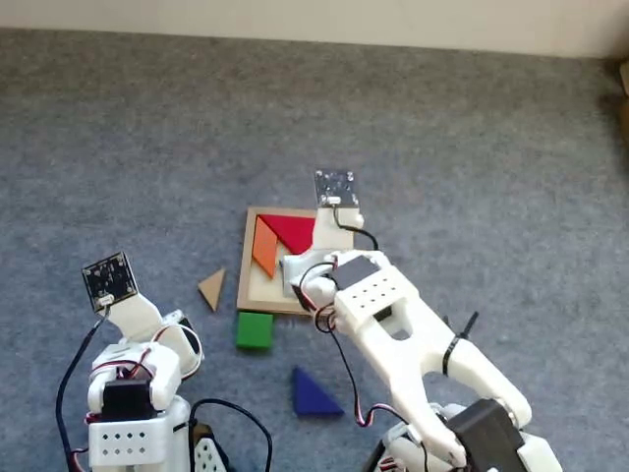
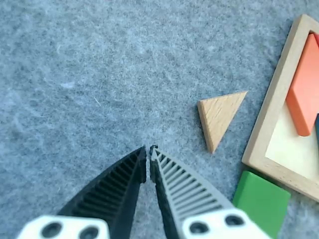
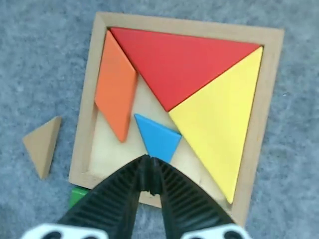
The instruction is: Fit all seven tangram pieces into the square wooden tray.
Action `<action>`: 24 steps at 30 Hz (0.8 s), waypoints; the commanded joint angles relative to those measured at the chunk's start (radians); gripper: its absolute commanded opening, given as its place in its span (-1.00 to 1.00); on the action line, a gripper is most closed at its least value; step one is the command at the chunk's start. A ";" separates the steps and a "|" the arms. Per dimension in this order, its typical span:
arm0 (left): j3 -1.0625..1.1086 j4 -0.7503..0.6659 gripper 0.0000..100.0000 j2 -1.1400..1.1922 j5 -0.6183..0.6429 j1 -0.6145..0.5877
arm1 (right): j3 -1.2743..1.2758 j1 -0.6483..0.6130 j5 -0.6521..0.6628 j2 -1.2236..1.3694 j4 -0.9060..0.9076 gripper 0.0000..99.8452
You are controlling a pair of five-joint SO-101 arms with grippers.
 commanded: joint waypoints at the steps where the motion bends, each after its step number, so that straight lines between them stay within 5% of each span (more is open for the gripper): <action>1: 0.021 0.005 -0.91 -0.041 -0.006 0.018 | -0.008 0.013 0.015 0.030 0.002 -0.99; 24: 0.021 0.005 -0.91 -0.041 -0.006 0.018 | -0.285 0.008 0.015 0.372 0.001 -0.99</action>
